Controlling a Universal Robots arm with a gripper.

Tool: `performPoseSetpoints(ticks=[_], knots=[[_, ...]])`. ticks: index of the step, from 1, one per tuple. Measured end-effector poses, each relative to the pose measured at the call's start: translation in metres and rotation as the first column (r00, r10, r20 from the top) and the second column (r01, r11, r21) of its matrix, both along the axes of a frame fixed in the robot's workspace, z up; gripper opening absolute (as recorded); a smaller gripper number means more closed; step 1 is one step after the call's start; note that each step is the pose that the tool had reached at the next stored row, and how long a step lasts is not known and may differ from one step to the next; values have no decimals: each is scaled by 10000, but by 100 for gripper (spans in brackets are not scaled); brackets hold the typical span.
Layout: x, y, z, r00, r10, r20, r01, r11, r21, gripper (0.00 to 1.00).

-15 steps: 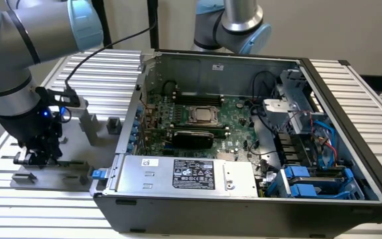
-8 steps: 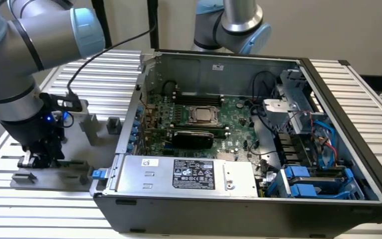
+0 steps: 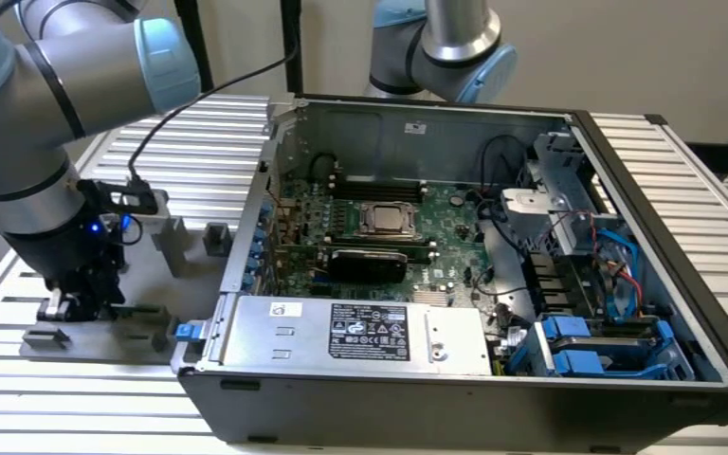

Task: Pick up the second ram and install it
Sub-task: 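Pick up the second ram and move it above second insertion slot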

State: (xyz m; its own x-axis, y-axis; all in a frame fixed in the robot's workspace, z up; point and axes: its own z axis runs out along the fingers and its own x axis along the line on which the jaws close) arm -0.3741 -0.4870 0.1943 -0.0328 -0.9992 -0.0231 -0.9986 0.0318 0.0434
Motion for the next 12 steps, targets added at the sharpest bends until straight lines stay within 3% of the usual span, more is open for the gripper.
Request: performPoseSetpoints(ticks=[7,9,12], knots=[[0,-1,-1,9996,282,-2,-282,9996,2,30],[0,-1,-1,9994,354,-2,-354,9994,2,21],[0,-1,-2,9989,459,-2,-459,9989,2,21]])
